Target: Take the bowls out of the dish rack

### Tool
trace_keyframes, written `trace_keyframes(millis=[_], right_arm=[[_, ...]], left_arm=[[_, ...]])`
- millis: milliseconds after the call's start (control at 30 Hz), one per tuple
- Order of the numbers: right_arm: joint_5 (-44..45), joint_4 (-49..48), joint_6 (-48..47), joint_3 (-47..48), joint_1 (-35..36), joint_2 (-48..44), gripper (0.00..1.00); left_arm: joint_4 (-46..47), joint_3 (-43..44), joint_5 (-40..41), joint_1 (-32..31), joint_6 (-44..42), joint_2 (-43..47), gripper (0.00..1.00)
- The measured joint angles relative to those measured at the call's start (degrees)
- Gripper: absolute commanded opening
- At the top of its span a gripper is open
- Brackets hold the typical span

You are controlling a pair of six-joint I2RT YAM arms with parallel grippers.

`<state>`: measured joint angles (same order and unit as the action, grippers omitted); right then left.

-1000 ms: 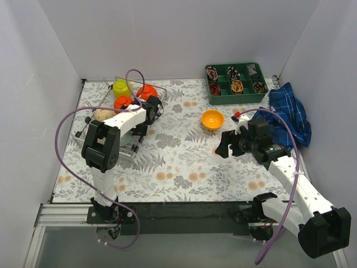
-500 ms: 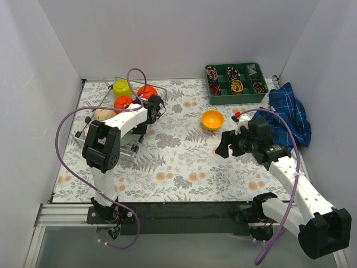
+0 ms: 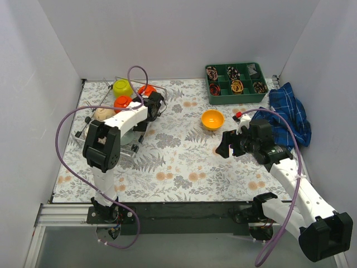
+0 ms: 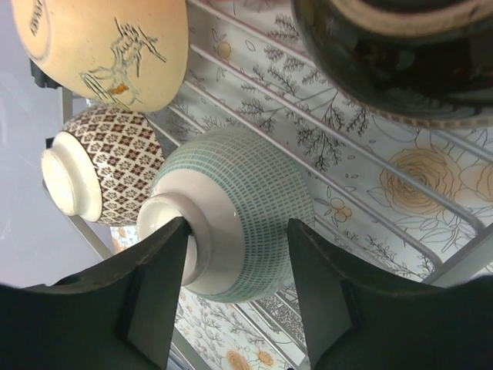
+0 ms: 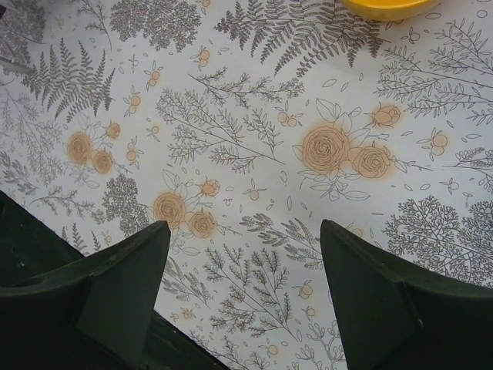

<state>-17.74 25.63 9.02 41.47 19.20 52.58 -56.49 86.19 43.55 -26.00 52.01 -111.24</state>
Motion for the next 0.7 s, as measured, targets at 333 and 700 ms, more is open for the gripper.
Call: trace_keyframes(millis=[333,700], right_arm=[[0.3,0.4,0.0,0.0,0.0,-0.7,0.87],[0.7,0.4,0.0,0.0,0.0,-0.7,0.87]], left_arm=[[4.8,3.3,-1.2,-0.1,0.5,-0.7,0.39],[6.1,-2.3,-0.7,-0.1,5.7,3.9,0.44]])
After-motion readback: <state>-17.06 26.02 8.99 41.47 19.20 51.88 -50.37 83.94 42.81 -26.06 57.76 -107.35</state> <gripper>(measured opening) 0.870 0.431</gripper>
